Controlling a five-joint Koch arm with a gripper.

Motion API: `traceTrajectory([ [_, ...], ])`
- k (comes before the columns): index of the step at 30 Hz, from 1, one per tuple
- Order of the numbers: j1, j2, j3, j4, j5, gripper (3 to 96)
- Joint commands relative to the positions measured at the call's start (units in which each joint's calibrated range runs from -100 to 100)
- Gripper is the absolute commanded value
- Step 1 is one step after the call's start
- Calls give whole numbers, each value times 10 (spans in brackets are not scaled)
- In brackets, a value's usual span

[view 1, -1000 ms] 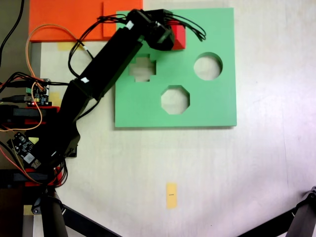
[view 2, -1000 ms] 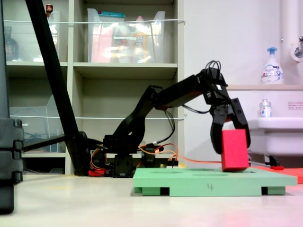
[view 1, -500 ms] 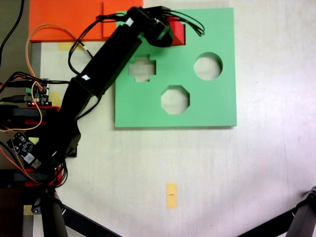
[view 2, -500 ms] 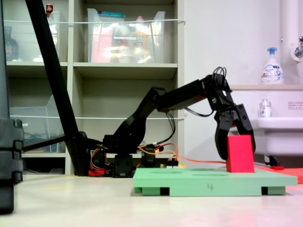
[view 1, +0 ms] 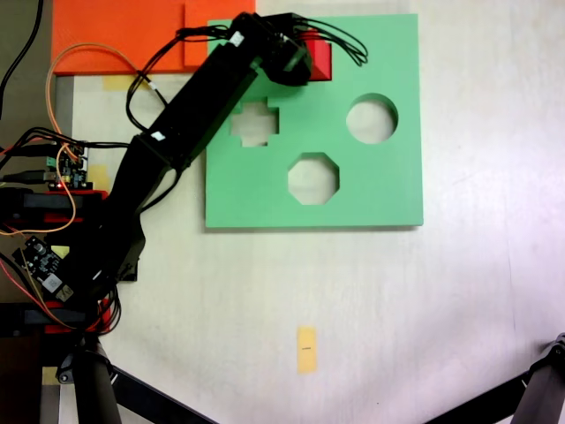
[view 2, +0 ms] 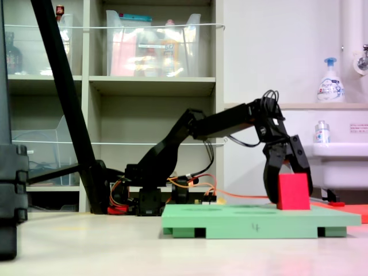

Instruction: Put the square block into the corresponding hole

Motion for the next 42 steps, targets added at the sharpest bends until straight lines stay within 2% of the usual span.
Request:
traceTrajectory([
  [1, -3, 20, 24, 41, 2, 405],
  [3, -5, 36, 24, 54, 3, 453],
  [7, -8, 52, 24, 59, 12, 612],
  [10, -11, 55, 24, 59, 12, 677],
  [14, -10, 52, 46, 64, 5, 932],
  [15, -10, 41, 49, 64, -1, 959],
  [20, -10, -133, 49, -17, -65, 958],
  [26, -36, -529, 46, -137, -302, 943],
  [29, -95, -686, 45, -137, -363, 844],
  [32, -193, -779, 44, -137, -443, 662],
  [34, -236, -777, 36, -94, -480, 637],
  [36, -256, -841, -84, -4, -536, 624],
  [38, -289, -1008, -384, 212, -574, 608],
  [42, -302, -1267, -1030, 906, -608, 566],
])
